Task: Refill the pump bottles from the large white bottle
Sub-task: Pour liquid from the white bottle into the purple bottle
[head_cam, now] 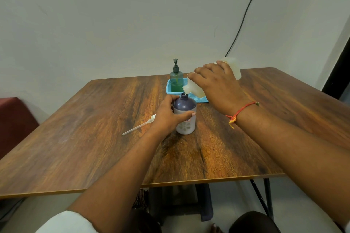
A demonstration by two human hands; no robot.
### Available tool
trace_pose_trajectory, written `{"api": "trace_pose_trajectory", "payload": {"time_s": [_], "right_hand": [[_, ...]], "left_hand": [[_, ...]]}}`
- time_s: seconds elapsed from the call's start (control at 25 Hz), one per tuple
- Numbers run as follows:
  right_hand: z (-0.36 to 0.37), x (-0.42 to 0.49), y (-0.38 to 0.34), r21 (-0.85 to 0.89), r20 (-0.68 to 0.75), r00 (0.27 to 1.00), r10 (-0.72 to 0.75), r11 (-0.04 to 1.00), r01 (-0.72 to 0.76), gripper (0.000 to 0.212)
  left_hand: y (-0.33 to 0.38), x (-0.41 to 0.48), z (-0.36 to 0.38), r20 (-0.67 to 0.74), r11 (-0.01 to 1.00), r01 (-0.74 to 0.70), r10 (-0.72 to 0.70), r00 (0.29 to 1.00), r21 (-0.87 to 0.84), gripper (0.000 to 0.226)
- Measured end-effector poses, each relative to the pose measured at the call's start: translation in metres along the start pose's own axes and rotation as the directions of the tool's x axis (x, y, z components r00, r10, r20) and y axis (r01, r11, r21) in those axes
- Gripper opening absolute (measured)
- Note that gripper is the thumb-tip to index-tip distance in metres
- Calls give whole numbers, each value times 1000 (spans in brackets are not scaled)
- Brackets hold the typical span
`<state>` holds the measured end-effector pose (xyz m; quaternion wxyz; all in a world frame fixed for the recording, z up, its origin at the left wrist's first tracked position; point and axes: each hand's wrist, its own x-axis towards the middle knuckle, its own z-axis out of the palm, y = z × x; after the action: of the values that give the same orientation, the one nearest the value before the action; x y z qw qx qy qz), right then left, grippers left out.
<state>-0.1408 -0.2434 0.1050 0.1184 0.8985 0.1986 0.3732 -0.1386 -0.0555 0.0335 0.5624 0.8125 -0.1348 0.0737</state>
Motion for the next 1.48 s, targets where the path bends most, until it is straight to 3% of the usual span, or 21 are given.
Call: {"api": "trace_pose_trajectory", "payload": {"time_s": [1.48], "right_hand": [[-4, 5, -3, -57, -50, 998, -44, 998, 41, 50]], "left_hand": [[1, 3, -1, 13, 1000, 24, -24, 1000, 14, 67]]}}
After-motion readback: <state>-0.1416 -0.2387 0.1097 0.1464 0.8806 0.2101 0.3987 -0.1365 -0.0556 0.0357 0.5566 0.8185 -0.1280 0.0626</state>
